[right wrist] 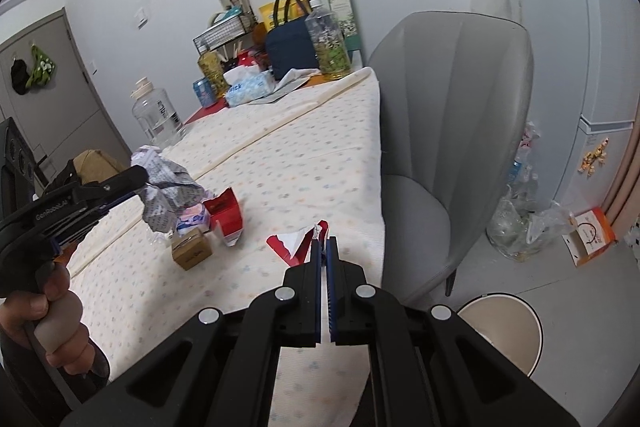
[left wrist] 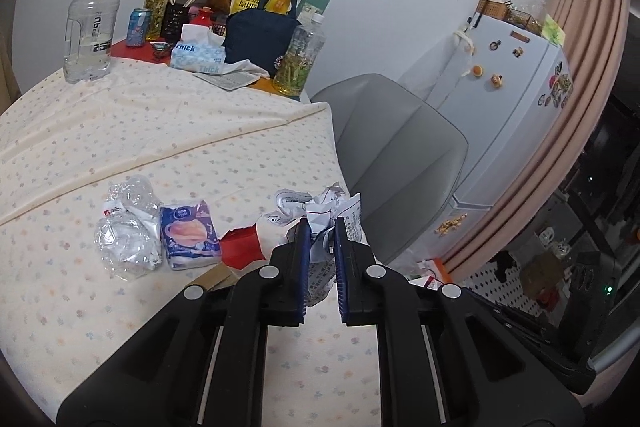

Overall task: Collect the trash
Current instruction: 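Carry both items over the bin and open both tools to drop them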

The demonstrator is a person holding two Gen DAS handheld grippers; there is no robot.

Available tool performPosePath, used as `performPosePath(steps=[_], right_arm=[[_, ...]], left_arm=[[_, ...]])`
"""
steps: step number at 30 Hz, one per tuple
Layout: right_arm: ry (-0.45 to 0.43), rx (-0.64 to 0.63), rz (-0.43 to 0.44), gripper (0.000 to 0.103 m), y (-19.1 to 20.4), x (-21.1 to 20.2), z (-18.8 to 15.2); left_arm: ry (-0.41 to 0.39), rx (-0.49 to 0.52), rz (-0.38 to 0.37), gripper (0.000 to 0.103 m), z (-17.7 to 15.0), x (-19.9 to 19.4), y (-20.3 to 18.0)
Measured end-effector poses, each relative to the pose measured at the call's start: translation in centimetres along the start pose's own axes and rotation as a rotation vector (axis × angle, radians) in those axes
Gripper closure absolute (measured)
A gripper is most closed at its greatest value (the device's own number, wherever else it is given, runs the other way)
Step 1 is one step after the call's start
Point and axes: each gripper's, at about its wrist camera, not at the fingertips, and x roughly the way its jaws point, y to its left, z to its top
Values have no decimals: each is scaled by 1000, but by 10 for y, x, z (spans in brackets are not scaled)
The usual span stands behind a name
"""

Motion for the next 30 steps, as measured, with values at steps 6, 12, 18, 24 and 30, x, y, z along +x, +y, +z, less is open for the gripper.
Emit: performPosePath(steps=[6,12,18,24,30], right_arm=[[-20,15,9,100,-5,-3,0],[-41,41,0,100,-20,-10,-2],[-61,92,-60,100,-55,-25,-6],[-72,153,-135,100,-98,-42,-19],[-67,232,-196,99,-141,-54,-35]], left_arm=[[-17,4,6,93,11,-6,-1],[16,35,-6,93,12,8,-18],[76,90,-68,93,0,38,-59],[149,146,-124,93,-17,74,-102],[221,192,-168,93,-39,107,-140]])
